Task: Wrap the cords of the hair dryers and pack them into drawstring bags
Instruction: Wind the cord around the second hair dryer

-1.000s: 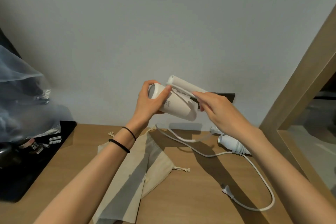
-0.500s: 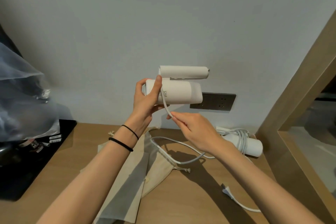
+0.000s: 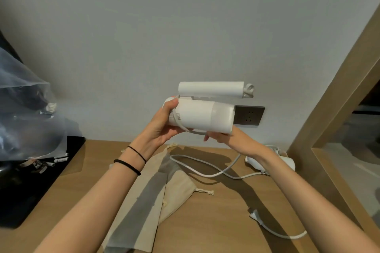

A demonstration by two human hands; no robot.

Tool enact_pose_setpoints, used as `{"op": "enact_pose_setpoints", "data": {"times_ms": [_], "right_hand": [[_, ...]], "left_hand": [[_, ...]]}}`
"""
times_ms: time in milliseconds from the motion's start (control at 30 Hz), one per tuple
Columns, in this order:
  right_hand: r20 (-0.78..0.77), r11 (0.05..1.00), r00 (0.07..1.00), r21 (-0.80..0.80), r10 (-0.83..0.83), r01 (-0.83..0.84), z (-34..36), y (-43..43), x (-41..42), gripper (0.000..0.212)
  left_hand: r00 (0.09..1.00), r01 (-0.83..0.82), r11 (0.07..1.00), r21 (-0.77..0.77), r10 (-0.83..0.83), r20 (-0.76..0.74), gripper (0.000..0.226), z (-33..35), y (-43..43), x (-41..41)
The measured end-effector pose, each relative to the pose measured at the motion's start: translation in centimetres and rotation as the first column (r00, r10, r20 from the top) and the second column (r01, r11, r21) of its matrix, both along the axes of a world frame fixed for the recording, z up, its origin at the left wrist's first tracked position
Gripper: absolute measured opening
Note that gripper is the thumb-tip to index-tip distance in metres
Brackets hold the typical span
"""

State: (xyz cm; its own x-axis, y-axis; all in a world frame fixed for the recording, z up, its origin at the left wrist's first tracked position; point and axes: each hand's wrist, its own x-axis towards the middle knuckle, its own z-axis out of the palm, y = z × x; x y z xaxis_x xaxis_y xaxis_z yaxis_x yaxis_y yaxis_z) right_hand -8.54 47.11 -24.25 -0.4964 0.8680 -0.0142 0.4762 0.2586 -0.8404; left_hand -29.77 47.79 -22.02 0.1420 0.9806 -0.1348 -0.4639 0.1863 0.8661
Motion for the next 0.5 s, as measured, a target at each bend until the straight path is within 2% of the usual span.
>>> {"op": "enact_pose_setpoints", "data": {"times_ms": [100, 133, 200, 267, 367, 500], "right_hand": [[0.004, 0.998, 0.999, -0.047, -0.049, 0.049, 0.6, 0.0, 1.5, 0.029], [-0.013, 0.996, 0.998, -0.058, -0.064, 0.063, 0.6, 0.1, 2.0, 0.032], [-0.038, 0.994, 0.996, -0.08, -0.076, 0.073, 0.6, 0.2, 2.8, 0.018], [-0.03, 0.994, 0.999, -0.108, -0.027, 0.024, 1.1, 0.2, 2.9, 0.028], [0.006, 0.994, 1.0, -0.106, 0.012, -0.011, 2.0, 0.4, 2.8, 0.014], [0.061, 1.0, 0.998, -0.023, -0.018, 0.019, 3.1, 0.4, 2.9, 0.021]], "left_hand": [[0.994, 0.111, 0.994, 0.011, -0.111, -0.011, 0.044, -0.5, -0.3, -1.2], [0.986, 0.157, 0.987, 0.023, -0.156, -0.051, 0.052, -0.7, -0.5, -1.6], [0.957, 0.262, 0.964, 0.054, -0.252, -0.144, 0.061, -0.9, -0.7, -2.0], [0.918, 0.343, 0.936, 0.073, -0.318, -0.24, 0.067, -1.0, -0.7, -2.1], [0.839, 0.4, 0.912, 0.086, -0.327, -0.436, 0.062, -0.9, -0.7, -1.9], [0.727, 0.417, 0.905, 0.085, -0.276, -0.628, 0.054, -0.4, -1.0, -1.7]]}}
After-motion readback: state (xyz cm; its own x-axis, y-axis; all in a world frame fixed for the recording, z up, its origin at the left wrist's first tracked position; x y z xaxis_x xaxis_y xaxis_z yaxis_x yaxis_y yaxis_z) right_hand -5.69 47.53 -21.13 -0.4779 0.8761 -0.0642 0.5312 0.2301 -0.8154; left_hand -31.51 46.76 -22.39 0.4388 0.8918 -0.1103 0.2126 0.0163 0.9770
